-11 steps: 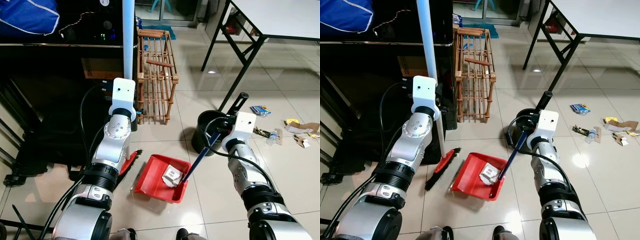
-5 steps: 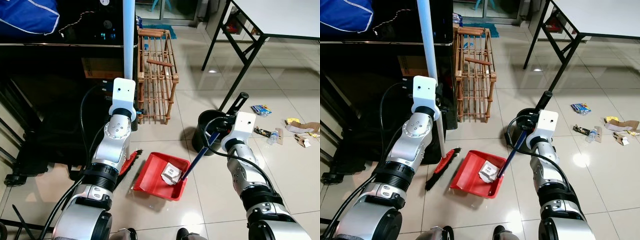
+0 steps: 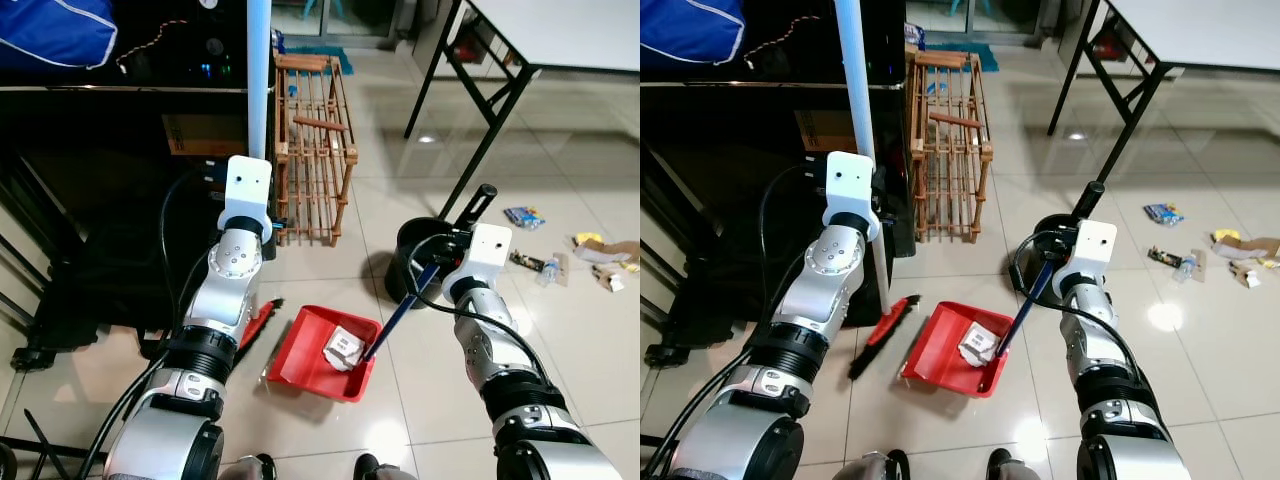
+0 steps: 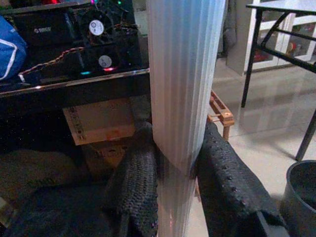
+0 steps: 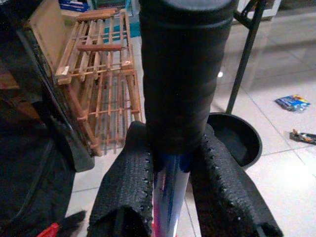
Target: Sweep floor
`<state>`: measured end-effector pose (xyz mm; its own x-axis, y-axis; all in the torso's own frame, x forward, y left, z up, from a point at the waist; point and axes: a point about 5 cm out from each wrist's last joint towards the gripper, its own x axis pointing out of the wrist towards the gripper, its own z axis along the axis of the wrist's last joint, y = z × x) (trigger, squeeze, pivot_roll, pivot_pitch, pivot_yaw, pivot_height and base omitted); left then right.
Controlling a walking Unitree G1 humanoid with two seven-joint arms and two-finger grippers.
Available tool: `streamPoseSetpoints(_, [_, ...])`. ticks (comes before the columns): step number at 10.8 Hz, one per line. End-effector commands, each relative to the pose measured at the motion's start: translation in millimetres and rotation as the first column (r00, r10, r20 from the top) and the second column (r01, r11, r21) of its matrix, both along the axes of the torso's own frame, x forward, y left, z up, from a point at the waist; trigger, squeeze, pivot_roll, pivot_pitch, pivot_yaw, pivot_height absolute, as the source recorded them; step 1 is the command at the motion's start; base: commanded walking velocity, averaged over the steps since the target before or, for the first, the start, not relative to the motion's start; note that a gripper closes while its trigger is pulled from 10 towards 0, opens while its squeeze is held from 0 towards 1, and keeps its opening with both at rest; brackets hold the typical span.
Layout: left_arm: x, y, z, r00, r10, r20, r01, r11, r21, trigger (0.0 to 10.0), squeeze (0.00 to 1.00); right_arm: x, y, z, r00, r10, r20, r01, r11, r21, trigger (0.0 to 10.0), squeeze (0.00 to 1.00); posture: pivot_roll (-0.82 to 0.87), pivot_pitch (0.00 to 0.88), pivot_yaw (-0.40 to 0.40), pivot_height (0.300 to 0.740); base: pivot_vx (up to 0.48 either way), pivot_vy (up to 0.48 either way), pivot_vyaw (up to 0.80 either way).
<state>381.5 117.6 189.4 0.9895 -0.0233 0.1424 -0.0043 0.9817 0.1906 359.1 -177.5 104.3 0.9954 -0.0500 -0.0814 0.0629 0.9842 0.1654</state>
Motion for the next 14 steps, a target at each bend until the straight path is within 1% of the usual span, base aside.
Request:
streamPoseSetpoints(1, [0.9, -8.4, 17.4, 0.997, -0.025, 0.068, 0.024, 1.0, 0.015, 10.0, 0.0, 0.2, -7.1, 4.6, 0.999, -0.029, 0.031, 0.029, 1.0, 0.006, 10.0, 0.0, 0.01, 0.162, -0.029, 0.74, 0.0, 0.0, 0.0])
streamPoseSetpoints(2, [0.9, -8.3, 16.9, 0.997, -0.024, 0.067, 0.023, 1.0, 0.014, 10.0, 0.0, 0.2, -7.1, 4.6, 0.999, -0.029, 0.031, 0.029, 1.0, 0.005, 10.0, 0.0, 0.01, 0.162, -0.029, 0.74, 0.0, -0.255, 0.0])
streamPoseSetpoints(3, [0.6, -8.5, 16.6, 0.998, -0.022, 0.066, 0.022, 1.0, 0.003, 10.0, 0.0, 0.1, -7.7, 4.8, 0.999, -0.029, 0.031, 0.029, 1.0, 0.005, 10.0, 0.0, 0.01, 0.163, -0.033, 0.74, 0.0, 0.0, 0.0])
streamPoseSetpoints(10, [0.2, -7.9, 15.7, 0.998, -0.021, 0.063, 0.021, 1.0, 0.001, 10.0, 0.0, -0.7, -6.8, 3.5, 0.999, -0.026, 0.029, 0.026, 1.0, 0.005, 10.0, 0.0, 0.01, 0.165, -0.031, 0.74, 0.0, 0.0, 0.0])
streamPoseSetpoints(11, [0.5, -8.2, 15.7, 0.998, -0.021, 0.062, 0.02, 1.0, 0.015, 10.0, 0.0, -1.0, -6.6, 3.2, 0.999, -0.027, 0.029, 0.027, 1.0, 0.006, 10.0, 0.0, 0.01, 0.165, -0.031, 0.74, 0.0, 0.0, 0.0])
streamPoseSetpoints(14, [0.7, -7.2, 15.2, 0.998, -0.011, 0.058, 0.009, 1.0, 0.022, 10.0, 0.0, -0.9, -6.6, 3.0, 0.999, -0.027, 0.028, 0.027, 1.0, 0.006, 10.0, 0.0, 0.01, 0.168, -0.031, 0.74, 0.0, -0.48, 0.0])
